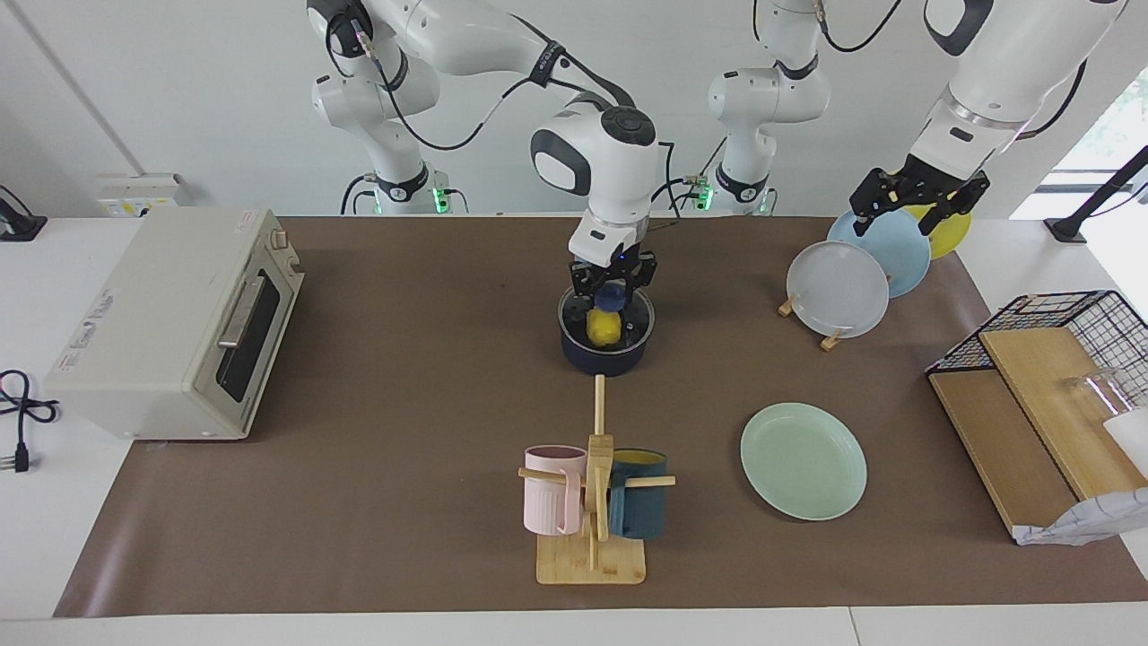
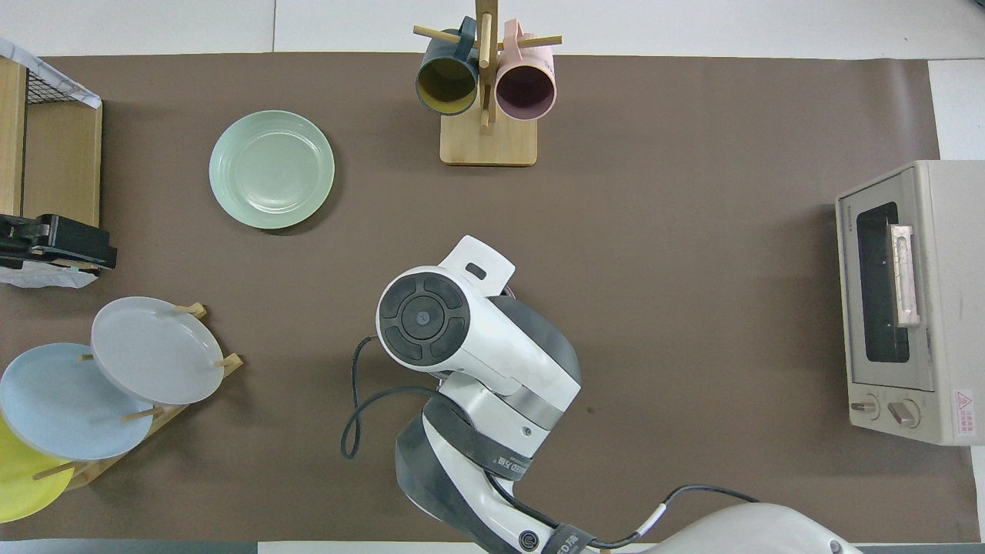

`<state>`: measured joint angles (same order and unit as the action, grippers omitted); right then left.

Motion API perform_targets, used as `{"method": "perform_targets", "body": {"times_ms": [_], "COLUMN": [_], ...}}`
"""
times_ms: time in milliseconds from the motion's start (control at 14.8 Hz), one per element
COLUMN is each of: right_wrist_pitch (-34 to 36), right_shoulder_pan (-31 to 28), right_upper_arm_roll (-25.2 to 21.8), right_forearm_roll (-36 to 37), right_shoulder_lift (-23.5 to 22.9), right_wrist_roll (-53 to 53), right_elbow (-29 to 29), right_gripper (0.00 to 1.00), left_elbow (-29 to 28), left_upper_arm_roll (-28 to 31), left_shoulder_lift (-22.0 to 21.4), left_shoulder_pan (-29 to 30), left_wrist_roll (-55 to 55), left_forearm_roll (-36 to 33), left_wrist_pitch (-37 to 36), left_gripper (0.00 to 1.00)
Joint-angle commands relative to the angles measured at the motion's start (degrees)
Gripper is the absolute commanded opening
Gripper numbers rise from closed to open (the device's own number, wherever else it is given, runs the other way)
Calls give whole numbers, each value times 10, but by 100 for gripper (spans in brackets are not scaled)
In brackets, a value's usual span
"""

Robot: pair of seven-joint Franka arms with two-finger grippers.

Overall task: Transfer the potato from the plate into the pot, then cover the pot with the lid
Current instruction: 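Lower the glass lid onto the saucepan with the right gripper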

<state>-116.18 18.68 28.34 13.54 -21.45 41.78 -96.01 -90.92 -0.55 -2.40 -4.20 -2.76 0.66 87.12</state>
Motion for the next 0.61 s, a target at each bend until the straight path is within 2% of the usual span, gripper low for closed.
{"method": "perform_targets", "body": {"times_ms": [0,68,135,203,270,541], "right_wrist_pitch": [-21,-22,-22,-25,-28,-16], "right_shoulder_pan": [-10,-15,-20,-20,-20,-20], "right_upper_arm_roll": [7,7,8,7,8,7], "right_forearm_roll": [12,10,10,10,10,9], "right_shoulder_lift": [8,8,8,8,8,11], "right_wrist_roll": [14,15,12,9,9,10], "right_elbow": [-20,-21,-23,-24,-24,-3], "right_gripper": [0,3,41,93,100,100], "left_elbow": [-5,-5,-5,-5,-5,-4], "left_upper_arm_roll": [0,-1,-2,-3,-4,-7], "left_shoulder_lift": [-2,-2,-2,-2,-1,-1], "left_shoulder_pan": [1,1,2,2,4,12], "left_wrist_roll": [-12,-11,-9,-9,-8,-7], "left_forearm_roll": [8,8,8,8,8,8], "left_wrist_pitch": [11,11,10,10,9,9], "left_gripper": [100,100,100,100,100,100]}}
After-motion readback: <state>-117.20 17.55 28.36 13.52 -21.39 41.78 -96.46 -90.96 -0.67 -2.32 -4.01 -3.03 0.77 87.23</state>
